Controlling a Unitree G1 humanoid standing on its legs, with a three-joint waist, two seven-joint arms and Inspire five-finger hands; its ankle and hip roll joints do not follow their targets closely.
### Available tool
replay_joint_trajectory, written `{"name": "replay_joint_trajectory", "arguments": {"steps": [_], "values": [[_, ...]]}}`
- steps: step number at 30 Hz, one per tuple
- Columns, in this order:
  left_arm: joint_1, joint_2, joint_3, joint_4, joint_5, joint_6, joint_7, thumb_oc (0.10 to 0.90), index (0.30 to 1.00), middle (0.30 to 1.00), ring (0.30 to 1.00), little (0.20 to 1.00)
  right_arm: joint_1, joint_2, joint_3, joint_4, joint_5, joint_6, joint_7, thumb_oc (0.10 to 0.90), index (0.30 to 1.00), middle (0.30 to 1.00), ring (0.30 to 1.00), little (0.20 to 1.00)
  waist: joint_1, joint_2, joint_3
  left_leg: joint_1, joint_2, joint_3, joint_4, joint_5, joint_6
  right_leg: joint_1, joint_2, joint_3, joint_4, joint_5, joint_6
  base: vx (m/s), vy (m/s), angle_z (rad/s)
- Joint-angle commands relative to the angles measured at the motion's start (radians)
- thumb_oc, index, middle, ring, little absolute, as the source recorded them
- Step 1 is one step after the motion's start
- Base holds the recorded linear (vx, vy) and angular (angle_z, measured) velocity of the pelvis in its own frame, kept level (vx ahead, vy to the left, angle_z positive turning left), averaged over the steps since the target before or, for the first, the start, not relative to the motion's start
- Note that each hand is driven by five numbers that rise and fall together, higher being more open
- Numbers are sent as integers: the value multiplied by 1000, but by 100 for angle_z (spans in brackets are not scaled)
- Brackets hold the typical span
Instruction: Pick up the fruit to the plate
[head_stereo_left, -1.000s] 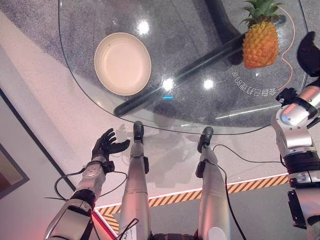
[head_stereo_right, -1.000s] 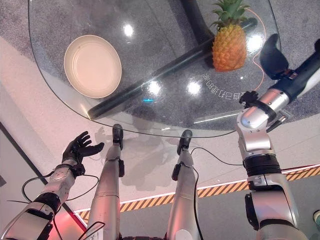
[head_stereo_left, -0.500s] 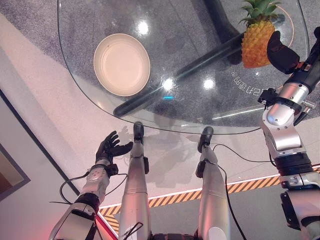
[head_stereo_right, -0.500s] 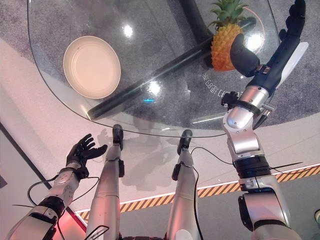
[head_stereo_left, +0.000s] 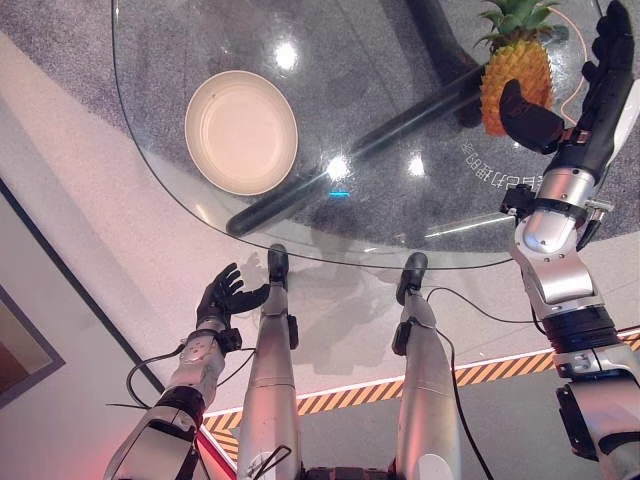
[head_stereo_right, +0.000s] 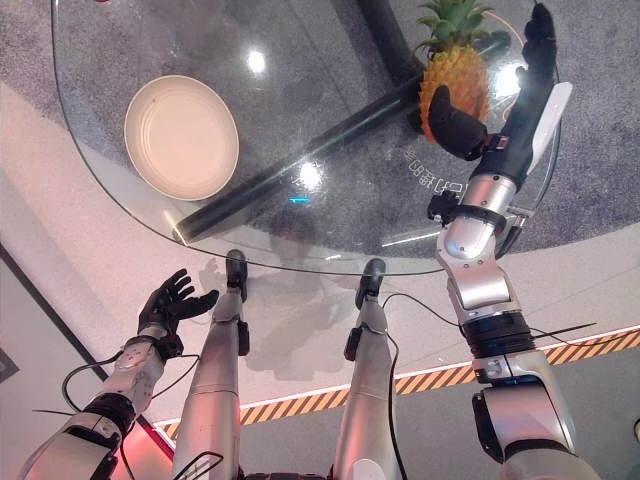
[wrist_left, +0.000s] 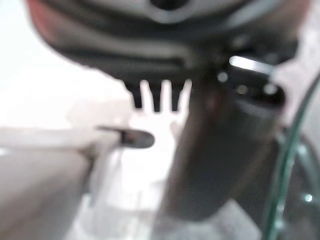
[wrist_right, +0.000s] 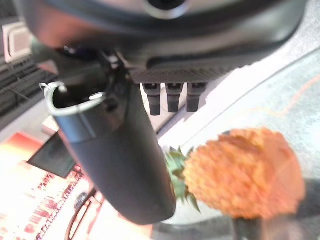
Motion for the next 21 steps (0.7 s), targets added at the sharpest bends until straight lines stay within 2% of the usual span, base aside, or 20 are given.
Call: {"name": "replay_joint_trajectory", "arguments": {"steps": [1, 15, 21], "values": [[83, -2, 25, 8, 21, -36, 24, 800, 900, 900, 900, 900, -2, -49, -33, -91, 9, -38, 19, 800, 900, 900, 900, 900, -3, 24, -22, 4, -17, -15, 33, -24, 87, -16, -21, -50, 53, -3, -38, 0, 0, 0], [79, -2, 7, 1, 15, -30, 29, 800, 900, 900, 900, 900, -36, -51, -19, -6, 73, -20, 23, 800, 900, 900, 900, 900, 6, 31, -22, 15, -18, -10, 18, -18, 85, -9, -27, -60, 46, 1, -37, 0, 0, 0], [77, -4, 3, 3, 13, -29, 28, 800, 900, 900, 900, 900, -46, -53, -19, 7, 57, -10, -23, 800, 900, 900, 900, 900, 8, 34, -22, 17, -16, -9, 15, -16, 84, -9, -29, -60, 47, 0, -36, 0, 0, 0]]}}
